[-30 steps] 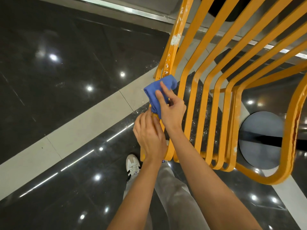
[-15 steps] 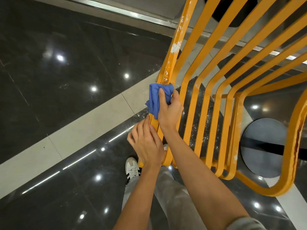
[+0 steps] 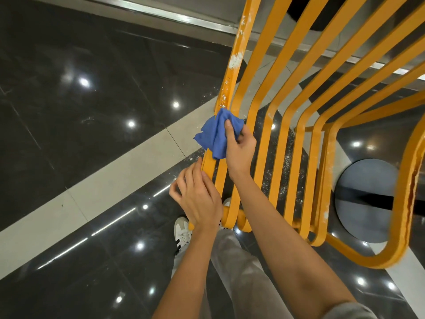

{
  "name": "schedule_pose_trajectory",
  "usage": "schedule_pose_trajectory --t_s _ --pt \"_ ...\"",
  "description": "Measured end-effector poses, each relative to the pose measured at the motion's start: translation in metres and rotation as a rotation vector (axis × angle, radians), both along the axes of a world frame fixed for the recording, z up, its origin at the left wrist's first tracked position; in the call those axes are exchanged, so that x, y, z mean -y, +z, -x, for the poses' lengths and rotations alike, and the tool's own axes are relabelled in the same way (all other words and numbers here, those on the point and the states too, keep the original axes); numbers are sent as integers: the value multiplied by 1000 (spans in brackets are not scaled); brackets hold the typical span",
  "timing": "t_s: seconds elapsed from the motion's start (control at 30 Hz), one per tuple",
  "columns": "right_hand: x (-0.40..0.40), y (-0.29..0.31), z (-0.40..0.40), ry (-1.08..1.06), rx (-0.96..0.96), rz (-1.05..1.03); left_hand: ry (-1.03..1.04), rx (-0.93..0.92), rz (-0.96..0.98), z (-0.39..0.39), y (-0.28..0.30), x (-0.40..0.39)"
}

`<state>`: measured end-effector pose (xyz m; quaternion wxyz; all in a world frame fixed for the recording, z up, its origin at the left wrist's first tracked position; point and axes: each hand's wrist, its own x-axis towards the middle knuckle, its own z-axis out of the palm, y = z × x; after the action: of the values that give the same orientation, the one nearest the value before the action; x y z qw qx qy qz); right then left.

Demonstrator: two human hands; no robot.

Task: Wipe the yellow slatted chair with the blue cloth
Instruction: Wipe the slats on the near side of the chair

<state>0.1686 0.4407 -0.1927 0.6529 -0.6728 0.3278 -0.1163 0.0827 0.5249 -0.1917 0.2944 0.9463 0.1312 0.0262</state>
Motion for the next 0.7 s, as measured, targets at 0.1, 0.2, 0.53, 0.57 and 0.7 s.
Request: schedule_pose_trajectory --t_s 0.1,0.2,0.53,0.57,0.7 --pt "-5 -1 14 114 50 -79 20 -1 17 -1 0 1" --pt "-16 3 -3 31 8 51 11 18 4 0 -1 1" --pt "-9 6 8 140 -21 -56 65 12 31 -1 3 3" --pt "-10 6 2 108 -30 -26 75 13 38 -1 3 3" --pt "13 -1 -3 64 2 -125 84 11 56 -2 4 3"
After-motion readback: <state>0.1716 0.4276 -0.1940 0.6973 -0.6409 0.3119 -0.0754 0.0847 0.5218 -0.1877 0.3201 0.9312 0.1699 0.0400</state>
